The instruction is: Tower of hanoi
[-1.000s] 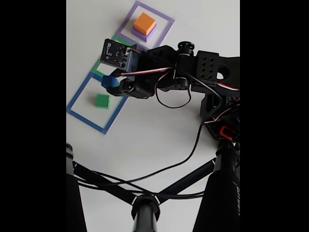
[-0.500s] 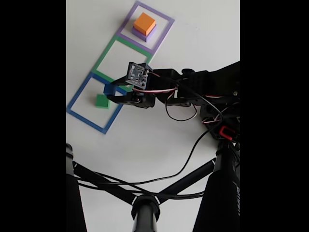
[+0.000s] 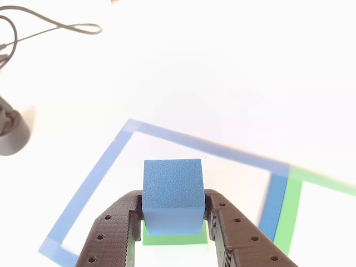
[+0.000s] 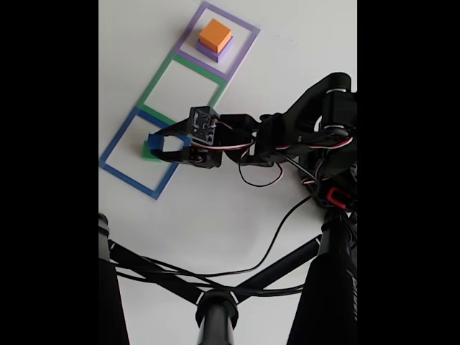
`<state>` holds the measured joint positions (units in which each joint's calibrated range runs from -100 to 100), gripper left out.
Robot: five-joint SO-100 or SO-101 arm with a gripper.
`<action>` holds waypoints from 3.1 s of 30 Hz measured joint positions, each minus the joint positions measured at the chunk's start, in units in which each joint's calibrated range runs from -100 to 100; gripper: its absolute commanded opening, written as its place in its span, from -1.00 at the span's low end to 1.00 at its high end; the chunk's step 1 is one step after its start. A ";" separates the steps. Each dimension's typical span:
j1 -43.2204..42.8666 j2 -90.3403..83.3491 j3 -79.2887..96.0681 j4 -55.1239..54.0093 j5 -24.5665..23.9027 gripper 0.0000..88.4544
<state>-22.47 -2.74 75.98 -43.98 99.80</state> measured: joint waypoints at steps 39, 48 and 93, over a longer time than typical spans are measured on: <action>-1.06 15.45 -4.35 -12.36 0.00 -0.90; -0.98 16.63 -5.31 -12.36 0.00 -0.85; 7.94 -44.58 -37.86 90.53 -7.09 -1.00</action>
<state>-14.53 -47.32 38.12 46.55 92.71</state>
